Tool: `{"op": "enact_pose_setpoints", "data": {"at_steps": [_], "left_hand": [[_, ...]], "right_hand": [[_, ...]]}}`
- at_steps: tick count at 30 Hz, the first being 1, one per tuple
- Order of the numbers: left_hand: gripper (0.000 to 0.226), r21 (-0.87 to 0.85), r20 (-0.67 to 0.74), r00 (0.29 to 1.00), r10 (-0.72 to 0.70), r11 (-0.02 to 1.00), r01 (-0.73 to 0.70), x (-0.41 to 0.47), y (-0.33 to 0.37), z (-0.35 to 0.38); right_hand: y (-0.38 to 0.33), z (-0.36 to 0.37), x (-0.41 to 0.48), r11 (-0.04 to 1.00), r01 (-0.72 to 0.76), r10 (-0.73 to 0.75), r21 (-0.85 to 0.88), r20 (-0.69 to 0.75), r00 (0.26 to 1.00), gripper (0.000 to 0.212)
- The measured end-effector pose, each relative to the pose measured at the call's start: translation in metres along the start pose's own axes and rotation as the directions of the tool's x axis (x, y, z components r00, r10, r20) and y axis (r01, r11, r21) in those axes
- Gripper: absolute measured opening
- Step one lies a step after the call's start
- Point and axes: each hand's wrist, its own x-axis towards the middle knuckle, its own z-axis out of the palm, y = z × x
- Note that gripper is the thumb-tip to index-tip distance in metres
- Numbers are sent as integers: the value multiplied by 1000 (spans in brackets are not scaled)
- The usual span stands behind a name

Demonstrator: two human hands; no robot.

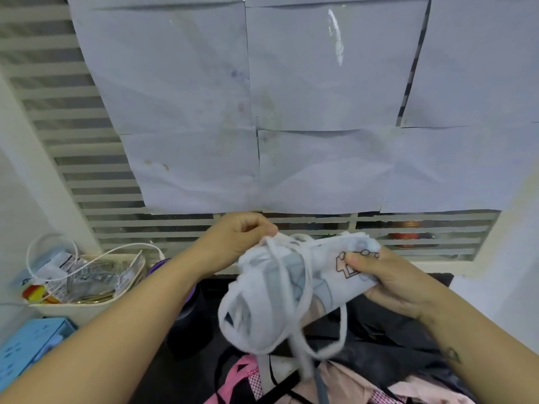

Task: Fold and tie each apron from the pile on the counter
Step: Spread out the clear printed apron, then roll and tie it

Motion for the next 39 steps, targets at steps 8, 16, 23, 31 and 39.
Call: {"op": "enact_pose_setpoints", "data": {"at_steps": [8, 16, 23, 31, 39], "left_hand": [[21, -469, 257, 943, -212, 826, 314, -17, 2, 4], [16, -511, 156, 936, -315, 785, 350, 12, -30, -40], [29, 101, -329, 943, -48, 991, 86, -5, -41, 64], [28, 581, -39, 982, 183, 804, -126, -6, -41, 78], [19, 817, 319, 906, 277, 404, -411, 8, -17, 42]], "right_hand": [[11, 1, -3, 941, -2, -13, 339, 44, 999, 56], [10, -11, -10, 968, -47, 63, 246, -57, 996, 67], [14, 12, 15, 797, 160, 16, 583, -285, 958, 43], [35, 7, 25, 847, 115, -484, -519, -665, 569, 18], [19, 9, 21, 615, 12, -462, -788, -348, 816, 18]]}}
